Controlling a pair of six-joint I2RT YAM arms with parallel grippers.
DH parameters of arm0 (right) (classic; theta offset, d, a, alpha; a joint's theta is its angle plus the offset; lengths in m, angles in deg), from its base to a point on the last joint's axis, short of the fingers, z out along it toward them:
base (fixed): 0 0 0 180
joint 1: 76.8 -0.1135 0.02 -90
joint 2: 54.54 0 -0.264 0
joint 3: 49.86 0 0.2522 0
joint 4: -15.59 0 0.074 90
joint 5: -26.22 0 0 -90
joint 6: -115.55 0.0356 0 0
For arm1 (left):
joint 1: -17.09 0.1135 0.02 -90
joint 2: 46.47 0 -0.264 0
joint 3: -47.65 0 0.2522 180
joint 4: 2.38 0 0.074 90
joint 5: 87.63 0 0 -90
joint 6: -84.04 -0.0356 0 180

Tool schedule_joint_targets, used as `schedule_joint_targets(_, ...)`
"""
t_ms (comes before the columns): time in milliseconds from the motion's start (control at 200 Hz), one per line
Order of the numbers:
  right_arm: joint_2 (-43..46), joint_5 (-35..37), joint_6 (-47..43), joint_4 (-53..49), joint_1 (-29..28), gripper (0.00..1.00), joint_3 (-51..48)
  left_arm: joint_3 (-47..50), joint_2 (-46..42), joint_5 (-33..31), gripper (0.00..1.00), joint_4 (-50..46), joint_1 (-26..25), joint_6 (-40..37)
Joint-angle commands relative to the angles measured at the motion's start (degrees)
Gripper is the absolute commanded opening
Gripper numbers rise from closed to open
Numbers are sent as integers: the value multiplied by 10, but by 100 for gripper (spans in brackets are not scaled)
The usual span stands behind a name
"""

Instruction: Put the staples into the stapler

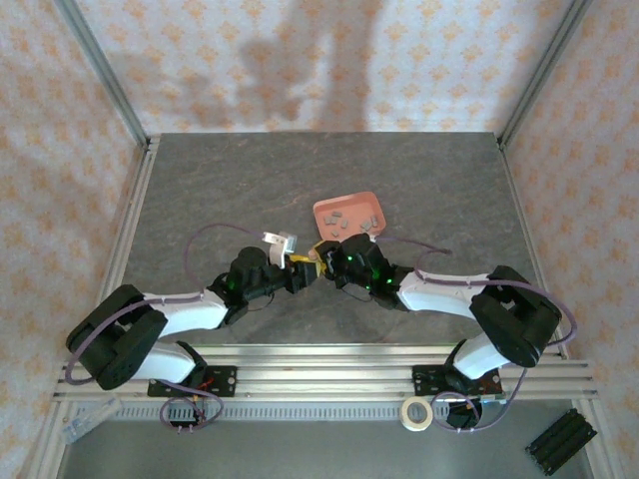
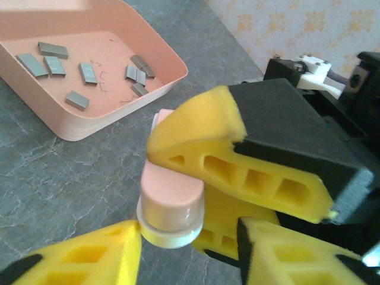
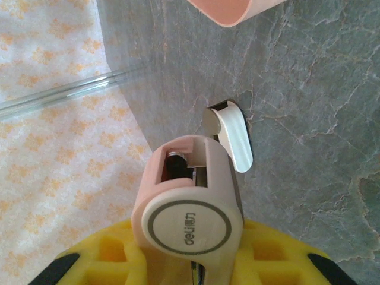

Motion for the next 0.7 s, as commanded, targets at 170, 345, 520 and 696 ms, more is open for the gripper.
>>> schedule_joint_targets(170,29,-51,-19,20,-9,28,3,-23,13,27,19,79,-6,-6)
schedule_joint_targets(345,43,-46,-33,-3,-6,39,-4,-21,-4,27,17,53,-6,-19)
schedule_joint_targets(520,65,-53,-62,-73,1,65,2,-24,-39,28,13,-8,-6,-59)
schedule_joint_targets(696,122,-57,-131,-170,13,67,5,-43,-75,27,11,-114,-6,-121)
